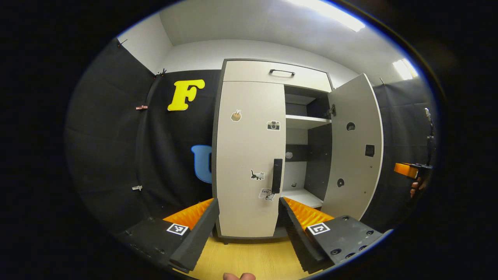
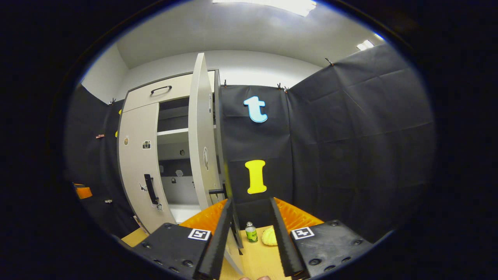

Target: Open the right door of the double-door shoe cabinet with the right hand, and open the left door with the left hand.

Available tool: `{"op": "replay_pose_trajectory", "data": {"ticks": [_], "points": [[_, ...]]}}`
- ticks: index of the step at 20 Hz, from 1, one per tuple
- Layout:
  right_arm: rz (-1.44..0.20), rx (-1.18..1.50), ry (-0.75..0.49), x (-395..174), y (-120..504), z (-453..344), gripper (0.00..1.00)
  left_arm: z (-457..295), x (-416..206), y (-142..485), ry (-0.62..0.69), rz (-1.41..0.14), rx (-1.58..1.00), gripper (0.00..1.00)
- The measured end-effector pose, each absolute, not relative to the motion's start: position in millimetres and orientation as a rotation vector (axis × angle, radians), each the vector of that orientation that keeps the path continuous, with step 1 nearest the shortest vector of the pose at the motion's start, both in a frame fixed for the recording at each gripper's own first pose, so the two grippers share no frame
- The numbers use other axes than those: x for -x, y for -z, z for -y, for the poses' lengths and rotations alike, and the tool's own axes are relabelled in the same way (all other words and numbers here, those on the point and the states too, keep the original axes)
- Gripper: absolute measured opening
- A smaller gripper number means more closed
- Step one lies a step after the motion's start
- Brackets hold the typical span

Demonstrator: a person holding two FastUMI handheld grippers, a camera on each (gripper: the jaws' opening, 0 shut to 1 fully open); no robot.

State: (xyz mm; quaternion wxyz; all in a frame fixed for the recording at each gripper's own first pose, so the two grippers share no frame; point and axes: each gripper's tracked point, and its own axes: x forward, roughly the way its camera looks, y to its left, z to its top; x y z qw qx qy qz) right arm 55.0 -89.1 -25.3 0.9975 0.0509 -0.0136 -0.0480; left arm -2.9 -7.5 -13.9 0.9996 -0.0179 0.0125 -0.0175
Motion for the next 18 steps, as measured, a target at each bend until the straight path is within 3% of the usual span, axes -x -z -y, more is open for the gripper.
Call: {"op": "replay_pose_trajectory", "data": {"ticks": [1,4,5,7,8,18], "points": [[0.027,-0.091,0.090,-51,23,87,0.75,11,-3,12,0.040,-0.019,0.038,0.95],[0.029,-0.041,0.098,-44,18,85,0.82,21,-22,8,0.053,-0.002,0.036,0.95],[0.034,-0.032,0.098,-40,16,81,0.91,25,-30,6,0.057,0.004,0.033,0.95],[0.035,-0.015,0.074,-36,15,68,1.00,34,-45,5,0.064,0.006,0.023,0.95],[0.031,-0.008,0.062,-34,16,62,0.96,37,-55,5,0.064,0.005,0.020,0.95],[-0.041,-0.065,-0.003,-16,38,37,0.98,83,-183,20,0.069,-0.014,-0.064,0.95]]}}
